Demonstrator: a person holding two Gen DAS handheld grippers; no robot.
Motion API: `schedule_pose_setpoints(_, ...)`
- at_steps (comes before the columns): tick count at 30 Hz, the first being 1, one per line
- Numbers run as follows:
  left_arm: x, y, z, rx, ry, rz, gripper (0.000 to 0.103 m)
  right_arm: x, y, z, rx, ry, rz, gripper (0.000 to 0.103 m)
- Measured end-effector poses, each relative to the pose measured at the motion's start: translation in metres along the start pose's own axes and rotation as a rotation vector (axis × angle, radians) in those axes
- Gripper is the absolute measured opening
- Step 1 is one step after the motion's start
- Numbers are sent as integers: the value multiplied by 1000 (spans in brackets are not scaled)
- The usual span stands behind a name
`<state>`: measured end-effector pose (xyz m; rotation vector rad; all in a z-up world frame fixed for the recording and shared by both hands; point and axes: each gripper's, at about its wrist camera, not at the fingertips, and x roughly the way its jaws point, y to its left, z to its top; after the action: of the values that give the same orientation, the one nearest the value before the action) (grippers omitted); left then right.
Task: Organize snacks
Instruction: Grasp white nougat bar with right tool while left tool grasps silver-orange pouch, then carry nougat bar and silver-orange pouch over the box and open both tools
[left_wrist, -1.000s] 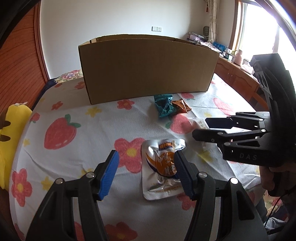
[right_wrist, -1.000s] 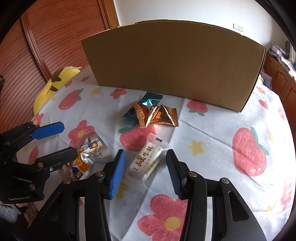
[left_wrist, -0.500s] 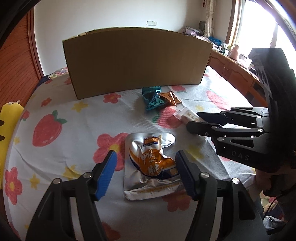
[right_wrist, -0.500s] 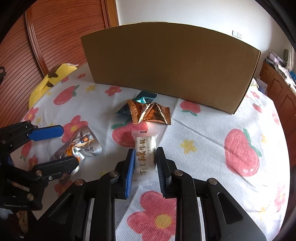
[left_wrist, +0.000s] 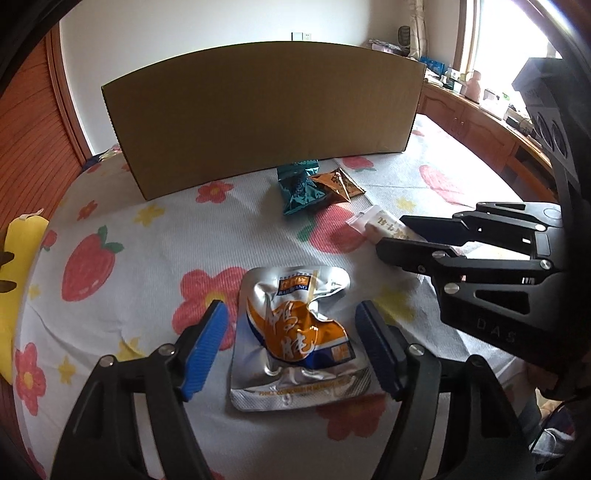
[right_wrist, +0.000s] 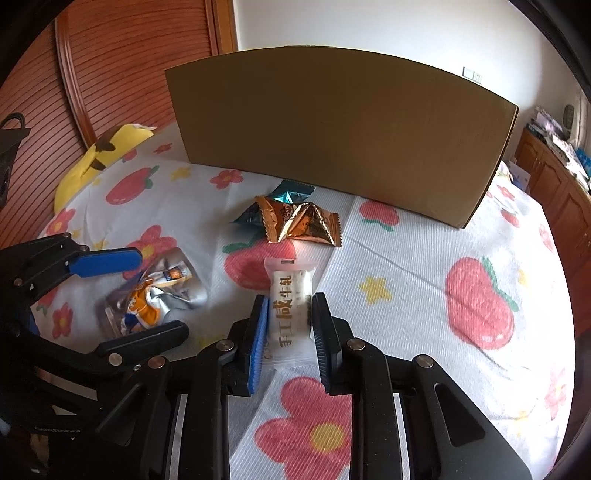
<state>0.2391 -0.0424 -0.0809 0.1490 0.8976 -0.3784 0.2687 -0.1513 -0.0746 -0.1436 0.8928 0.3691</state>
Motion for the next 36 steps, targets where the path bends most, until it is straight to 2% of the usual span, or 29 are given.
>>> schedule_pose_setpoints(8,0,-1,1,-5,9,5,72,-1,-1,-1,4,-2,3,21)
schedule_pose_setpoints(13,-5,-5,-1,35,21,-12,59,-1,-1,-1,-2,-3,-4,21)
schedule_pose_setpoints(15,-8,-8,-4,57,19,-10,44,0,0,-1,-5,-4,-7,21)
schedule_pose_setpoints(21,-18,-9,-12,86,15,0,38,-1,0,0,-4,-4,-7,21)
schedule_pose_setpoints(25,-25,0,-13,56,9,-22,36,-1,0,-1,-3,-4,-6,21)
schedule_pose_setpoints(30,-29,15,-13,30,14,-13,35,0,0,0,-4,-5,-8,21)
schedule_pose_setpoints(33,-22,23,-12,18,58,-27,37,-1,0,-1,-6,-5,-10,21)
schedule_pose_setpoints(36,-18,18,-11,49,71,-5,38,0,1,-1,-7,-6,-11,21)
